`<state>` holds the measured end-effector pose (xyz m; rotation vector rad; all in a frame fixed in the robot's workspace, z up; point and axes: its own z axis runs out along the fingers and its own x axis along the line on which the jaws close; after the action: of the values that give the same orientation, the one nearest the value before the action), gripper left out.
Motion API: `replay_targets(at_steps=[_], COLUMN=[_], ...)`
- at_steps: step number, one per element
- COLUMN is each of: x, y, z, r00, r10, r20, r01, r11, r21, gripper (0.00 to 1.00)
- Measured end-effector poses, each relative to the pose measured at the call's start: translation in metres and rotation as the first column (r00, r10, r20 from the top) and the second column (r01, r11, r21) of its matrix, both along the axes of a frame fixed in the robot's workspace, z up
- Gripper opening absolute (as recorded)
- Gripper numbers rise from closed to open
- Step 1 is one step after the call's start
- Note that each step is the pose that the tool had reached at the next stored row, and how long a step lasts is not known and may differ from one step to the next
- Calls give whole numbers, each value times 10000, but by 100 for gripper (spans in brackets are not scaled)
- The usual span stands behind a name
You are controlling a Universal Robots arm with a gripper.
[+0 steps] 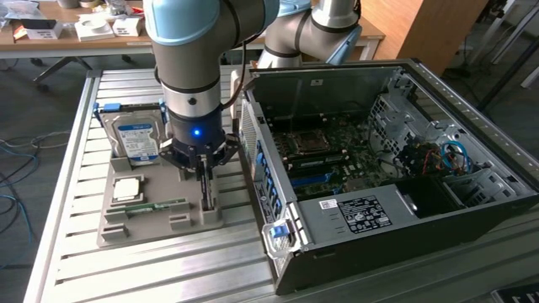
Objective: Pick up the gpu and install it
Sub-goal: 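Pick up the gpu and move the gpu toward the slot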
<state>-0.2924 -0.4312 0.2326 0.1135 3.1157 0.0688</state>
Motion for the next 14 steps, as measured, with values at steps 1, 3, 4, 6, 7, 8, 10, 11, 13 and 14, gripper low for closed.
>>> replay_targets(at_steps=[1,3,4,6,7,8,10,11,13,14], x=[0,0,0,0,0,0,0,0,0,0], y=[0,0,0,0,0,0,0,0,0,0], z=[0,0,0,0,0,0,0,0,0,0], r00=[10000,10000,10000,9999,9999,9999,9999,9999,9998,9998], r10=[0,10,36,111,119,119,124,146,178,178], r20=[0,0,0,1,0,0,0,0,0,0], r01=[0,-10,-36,-111,-119,-119,-124,-146,-178,-178], r11=[10000,10000,10000,9999,9999,9999,9999,9999,9998,9998], r21=[0,0,1,0,0,0,0,0,1,0], gripper=[26,26,26,26,26,26,26,26,26,26])
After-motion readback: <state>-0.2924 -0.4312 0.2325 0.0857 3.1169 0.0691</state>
